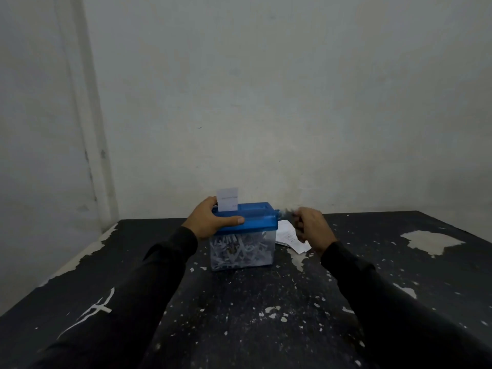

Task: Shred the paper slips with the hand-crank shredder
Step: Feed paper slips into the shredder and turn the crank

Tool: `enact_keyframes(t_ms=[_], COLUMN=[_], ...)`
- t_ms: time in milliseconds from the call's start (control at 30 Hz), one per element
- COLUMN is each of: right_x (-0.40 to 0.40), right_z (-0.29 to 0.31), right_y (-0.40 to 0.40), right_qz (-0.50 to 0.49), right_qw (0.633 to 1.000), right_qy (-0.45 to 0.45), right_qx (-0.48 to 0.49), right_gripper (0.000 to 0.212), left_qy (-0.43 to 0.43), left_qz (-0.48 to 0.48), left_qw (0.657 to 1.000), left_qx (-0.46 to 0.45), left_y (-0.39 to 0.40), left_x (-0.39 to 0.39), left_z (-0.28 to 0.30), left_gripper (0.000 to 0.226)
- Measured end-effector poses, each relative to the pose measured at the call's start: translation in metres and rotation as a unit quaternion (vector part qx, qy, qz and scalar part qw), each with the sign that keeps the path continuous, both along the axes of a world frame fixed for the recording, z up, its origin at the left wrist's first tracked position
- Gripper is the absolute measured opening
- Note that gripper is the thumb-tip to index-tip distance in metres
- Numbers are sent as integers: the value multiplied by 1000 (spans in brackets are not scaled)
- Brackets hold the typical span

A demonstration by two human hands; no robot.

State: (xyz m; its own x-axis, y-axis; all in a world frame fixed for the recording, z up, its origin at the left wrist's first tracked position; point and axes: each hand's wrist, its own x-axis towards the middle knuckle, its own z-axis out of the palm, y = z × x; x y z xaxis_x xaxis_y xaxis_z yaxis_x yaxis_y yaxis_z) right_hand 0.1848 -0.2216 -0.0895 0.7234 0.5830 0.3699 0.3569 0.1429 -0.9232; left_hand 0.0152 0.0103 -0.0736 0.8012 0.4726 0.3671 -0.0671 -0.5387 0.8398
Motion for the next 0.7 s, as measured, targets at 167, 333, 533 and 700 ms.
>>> enact_keyframes(t_ms=[167, 333, 533, 700], right_x=[11, 27, 41, 33], right_z=[31, 40, 6, -37], right_y=[15, 48, 65, 37], right_qz=[-43, -65, -119, -100], right_qw=[997, 998, 990, 973], right_qy=[-66, -6, 0, -65], right_qx=[-23, 22, -72, -195], right_gripper=[44, 21, 24, 40], left_qy=[-7, -10, -6, -6], left_qz=[-2, -3, -3, -1], left_qw=[1000, 1000, 1000, 1000], left_qx=[-8, -17, 6, 8], left_y=[-1, 1, 0, -2], left_x=[0, 1, -1, -1], left_z=[1, -2, -1, -1], left_gripper=[97, 95, 69, 58])
